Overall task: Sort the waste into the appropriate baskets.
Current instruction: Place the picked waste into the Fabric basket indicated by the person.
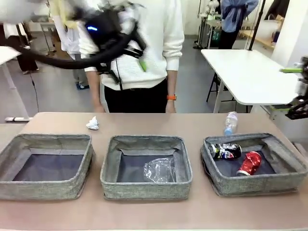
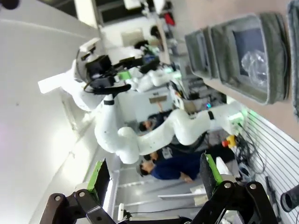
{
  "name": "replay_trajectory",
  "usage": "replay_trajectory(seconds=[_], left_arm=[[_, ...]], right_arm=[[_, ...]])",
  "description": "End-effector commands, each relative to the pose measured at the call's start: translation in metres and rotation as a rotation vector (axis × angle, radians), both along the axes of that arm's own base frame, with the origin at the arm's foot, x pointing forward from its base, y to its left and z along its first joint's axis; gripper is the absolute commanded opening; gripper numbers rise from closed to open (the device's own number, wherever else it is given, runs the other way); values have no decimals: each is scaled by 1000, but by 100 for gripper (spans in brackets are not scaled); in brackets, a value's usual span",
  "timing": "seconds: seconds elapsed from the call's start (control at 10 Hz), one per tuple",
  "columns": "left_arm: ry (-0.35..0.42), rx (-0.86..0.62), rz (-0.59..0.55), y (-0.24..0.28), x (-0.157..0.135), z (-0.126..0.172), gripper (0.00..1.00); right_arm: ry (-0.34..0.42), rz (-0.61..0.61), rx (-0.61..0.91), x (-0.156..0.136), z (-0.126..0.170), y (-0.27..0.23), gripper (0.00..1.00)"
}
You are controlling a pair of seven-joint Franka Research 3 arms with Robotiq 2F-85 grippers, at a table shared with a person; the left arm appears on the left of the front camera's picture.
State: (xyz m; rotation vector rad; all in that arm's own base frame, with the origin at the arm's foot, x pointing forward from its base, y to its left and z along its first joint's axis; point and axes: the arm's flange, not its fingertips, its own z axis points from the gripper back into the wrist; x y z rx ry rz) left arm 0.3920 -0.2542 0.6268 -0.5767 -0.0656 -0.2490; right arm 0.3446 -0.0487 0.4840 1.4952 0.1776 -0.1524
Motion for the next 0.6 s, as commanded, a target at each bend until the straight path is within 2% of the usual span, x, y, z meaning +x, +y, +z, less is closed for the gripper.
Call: replay_trajectory(seconds=[0.0,0.1,0.2,0.3,0.4,0.5], left_arm=[[46,-132,122,88,-47,-51,100],[94,-277,150,135,-50,-69,100],[111,-433,129,176,-59,-89,100],[106,-499,98,212,-78,-115,100],[65,-551,147,237,-102,-140,100],[101,-631,223,255,-133,-170,100]], right_arm=[[73,106,-72,29,0,30,100],[97,132,-87,38,-5,43,100],[112,127,-80,43,-6,49,100],[98,109,-44,45,-4,47,100],[94,85,-38,44,-2,40,100],[83,110,-36,41,-2,28,100]])
